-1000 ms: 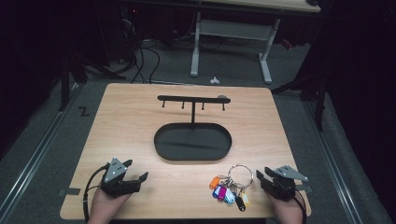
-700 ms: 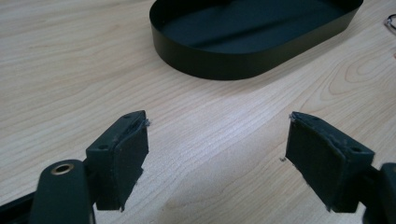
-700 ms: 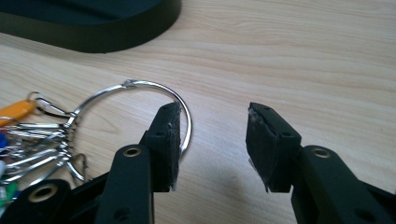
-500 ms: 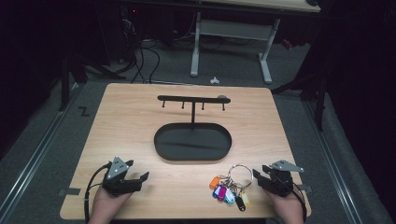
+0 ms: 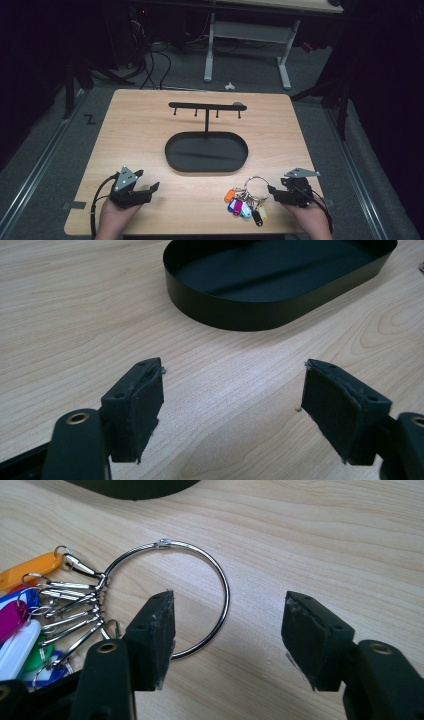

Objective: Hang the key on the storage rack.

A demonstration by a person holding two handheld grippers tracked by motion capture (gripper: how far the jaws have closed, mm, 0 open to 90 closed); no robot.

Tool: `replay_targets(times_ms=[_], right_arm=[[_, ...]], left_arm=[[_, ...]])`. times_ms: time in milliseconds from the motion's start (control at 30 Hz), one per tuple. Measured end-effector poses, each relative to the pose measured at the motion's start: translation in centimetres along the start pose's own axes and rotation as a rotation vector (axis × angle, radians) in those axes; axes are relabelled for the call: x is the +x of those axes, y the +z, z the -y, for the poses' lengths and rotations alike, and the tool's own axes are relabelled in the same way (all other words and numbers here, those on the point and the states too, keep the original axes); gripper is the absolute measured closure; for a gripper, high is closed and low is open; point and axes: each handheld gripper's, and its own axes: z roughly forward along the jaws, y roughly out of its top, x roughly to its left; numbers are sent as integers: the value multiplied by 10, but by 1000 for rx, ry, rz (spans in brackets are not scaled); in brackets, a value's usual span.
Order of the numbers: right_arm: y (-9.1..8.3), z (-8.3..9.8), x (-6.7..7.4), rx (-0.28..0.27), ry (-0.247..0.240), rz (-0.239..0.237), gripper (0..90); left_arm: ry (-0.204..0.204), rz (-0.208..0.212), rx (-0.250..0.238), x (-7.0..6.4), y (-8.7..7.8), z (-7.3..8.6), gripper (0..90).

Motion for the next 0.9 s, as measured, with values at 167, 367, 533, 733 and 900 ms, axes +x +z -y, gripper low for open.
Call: replay_targets(times_ms=[167,367,533,733,900], right_arm=[[-3,-7,2,53,-24,3,385],[1,-13,5,125,-71,-14,386],[4,-19,9,180,-127,-24,367],[8,-31,17,268,-212,-39,357],[12,-41,19,319,-252,-39,344]], left_arm=[[-3,20,-6,-1,0,-1,245],[-3,14,-22,0,-1,-1,221],[11,4,-19,-2,-4,1,211],[2,-1,-9,0,-5,3,207],[-9,-7,-17,3,-9,4,207]])
